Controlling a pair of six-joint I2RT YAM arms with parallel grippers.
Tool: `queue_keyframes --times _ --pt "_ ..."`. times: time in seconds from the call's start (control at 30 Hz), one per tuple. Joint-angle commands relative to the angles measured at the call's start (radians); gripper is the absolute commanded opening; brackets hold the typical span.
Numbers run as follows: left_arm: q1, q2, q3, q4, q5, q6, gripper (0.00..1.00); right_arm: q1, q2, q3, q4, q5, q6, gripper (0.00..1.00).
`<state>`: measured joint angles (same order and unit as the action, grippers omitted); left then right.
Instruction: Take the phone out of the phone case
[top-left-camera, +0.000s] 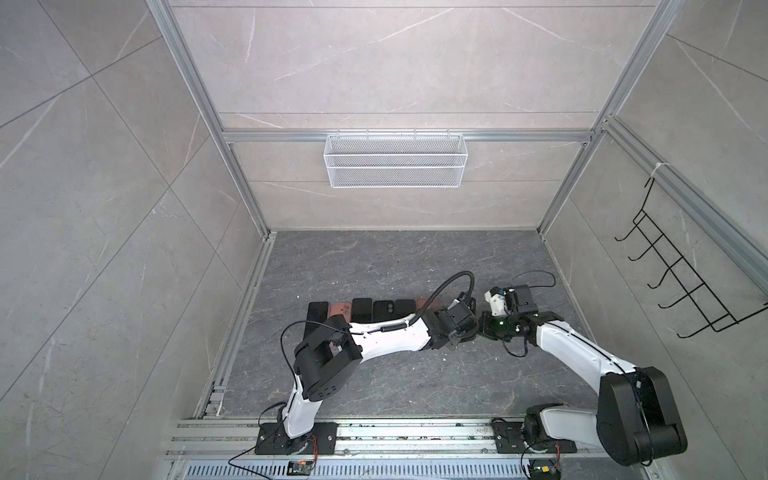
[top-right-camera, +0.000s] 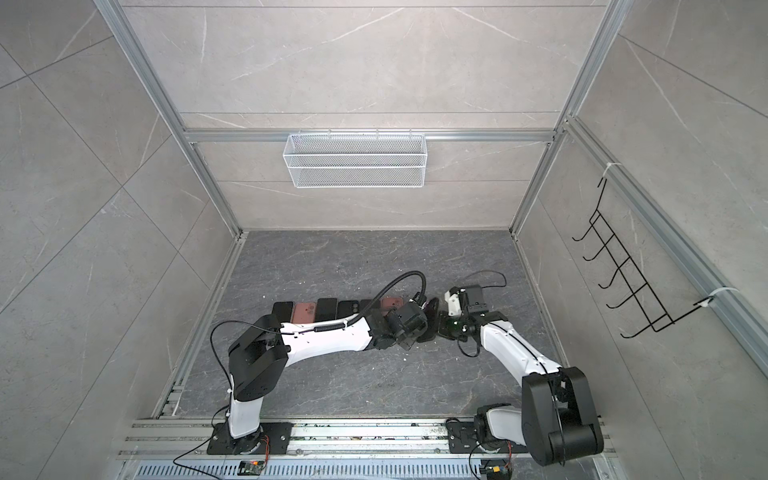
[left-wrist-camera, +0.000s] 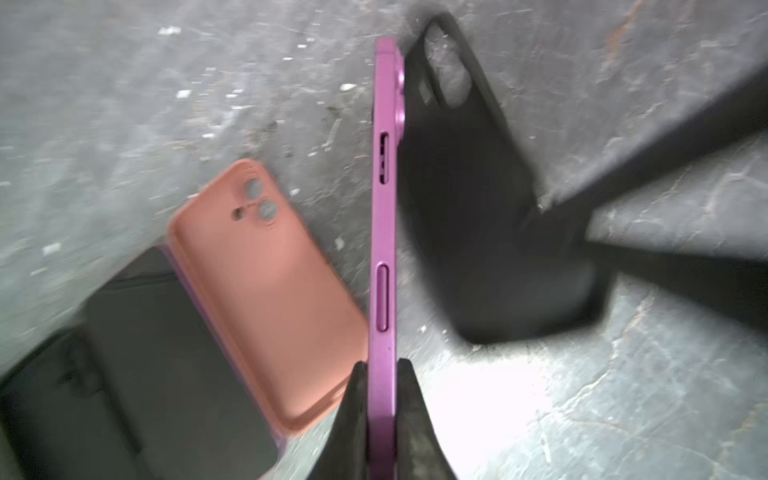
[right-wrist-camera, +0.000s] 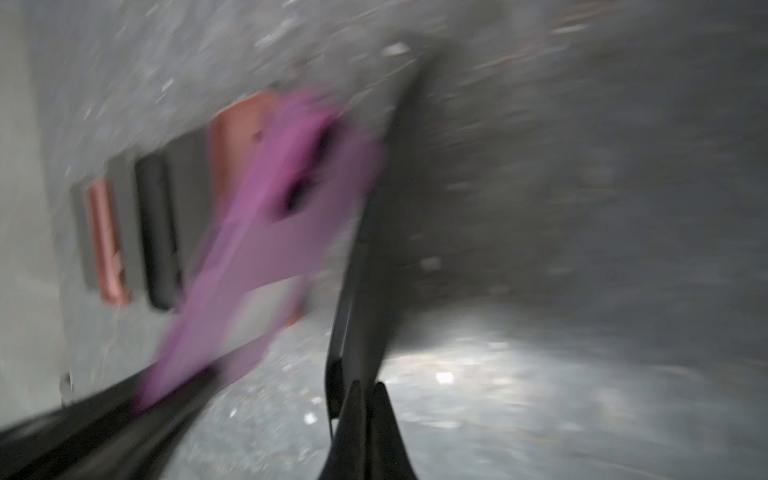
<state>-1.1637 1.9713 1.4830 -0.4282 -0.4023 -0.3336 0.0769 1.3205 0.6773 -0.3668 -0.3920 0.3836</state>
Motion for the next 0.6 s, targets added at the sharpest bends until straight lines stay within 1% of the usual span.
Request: queue_keyframes --times 0.0,0.07,0.17,0.27,0.33,0.47,0.57 --pt "-0.039 -0.063 0.089 -0.069 -0.155 -0.041 0.00 -0.079 0.030 0.004 -0.027 -0.004 -0.047 0.00" --pt "-0.046 -0.031 0.133 -0.113 -0.176 -0.045 0.00 -0.091 0.038 0.022 -0.056 -0.017 -0.070 0.00" --pt "-0.050 0.054 0.237 -0.202 -0.199 -0.044 0.00 -0.092 0.045 0.049 -0.108 -0.027 -0.094 0.00" --pt "-0.052 0.134 0.338 -0.297 -0.235 -0.053 0.00 -0.092 0.031 0.054 -0.141 -0.005 -0.100 0.00" --pt "-0.058 0.168 0.375 -0.314 -0.243 -0.052 0.00 -0.092 0.025 0.059 -0.158 0.016 -0.101 0.00" --pt "-0.078 0.259 0.495 -0.389 -0.297 -0.036 0.00 -0.092 0.031 0.084 -0.202 0.047 -0.104 0.00" --pt "-0.087 0.307 0.538 -0.445 -0.341 -0.049 0.00 -0.094 0.041 0.102 -0.227 0.072 -0.112 0.00"
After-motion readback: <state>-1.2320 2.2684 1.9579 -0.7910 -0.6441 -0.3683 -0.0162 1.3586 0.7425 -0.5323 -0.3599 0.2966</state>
